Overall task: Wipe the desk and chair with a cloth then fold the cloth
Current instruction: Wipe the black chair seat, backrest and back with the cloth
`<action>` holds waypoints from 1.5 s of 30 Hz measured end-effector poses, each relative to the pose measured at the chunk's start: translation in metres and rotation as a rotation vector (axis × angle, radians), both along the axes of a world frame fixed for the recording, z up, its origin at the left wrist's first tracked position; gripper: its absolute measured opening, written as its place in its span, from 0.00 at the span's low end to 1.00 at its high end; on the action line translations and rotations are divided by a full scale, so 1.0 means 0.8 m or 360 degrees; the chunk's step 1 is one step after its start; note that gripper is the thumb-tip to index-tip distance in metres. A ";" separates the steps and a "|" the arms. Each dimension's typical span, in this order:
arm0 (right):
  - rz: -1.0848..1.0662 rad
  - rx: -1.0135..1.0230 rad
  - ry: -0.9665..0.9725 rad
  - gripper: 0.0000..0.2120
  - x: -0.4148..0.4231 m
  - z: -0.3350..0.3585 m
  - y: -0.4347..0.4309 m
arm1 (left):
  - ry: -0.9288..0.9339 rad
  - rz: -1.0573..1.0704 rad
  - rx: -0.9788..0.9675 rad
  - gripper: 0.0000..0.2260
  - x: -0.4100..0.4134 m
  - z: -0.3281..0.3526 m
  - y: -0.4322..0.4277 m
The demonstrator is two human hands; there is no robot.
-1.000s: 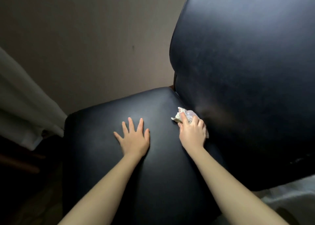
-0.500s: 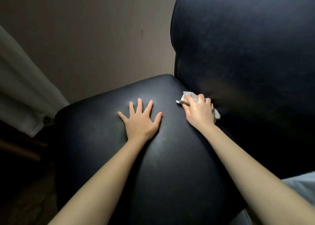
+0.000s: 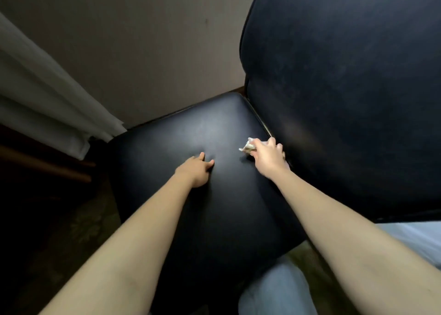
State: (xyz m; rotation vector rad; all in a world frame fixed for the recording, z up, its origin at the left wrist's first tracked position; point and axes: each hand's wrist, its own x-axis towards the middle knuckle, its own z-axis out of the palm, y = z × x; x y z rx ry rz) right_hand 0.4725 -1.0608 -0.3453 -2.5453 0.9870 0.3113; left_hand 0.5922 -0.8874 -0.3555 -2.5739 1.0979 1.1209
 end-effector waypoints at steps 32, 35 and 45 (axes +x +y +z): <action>0.0538 -0.0085 -0.0785 0.20 -0.011 0.599 -0.299 | 0.0457 0.0969 -0.1167 0.16 -0.108 0.553 -0.309; 0.0502 0.0259 -0.0894 0.19 -0.002 0.594 -0.316 | 0.0245 0.1113 -0.1176 0.14 -0.113 0.561 -0.326; 0.0120 0.1368 -0.1436 0.14 -0.200 0.542 -0.281 | 0.0077 0.1023 -0.1011 0.11 -0.128 0.567 -0.329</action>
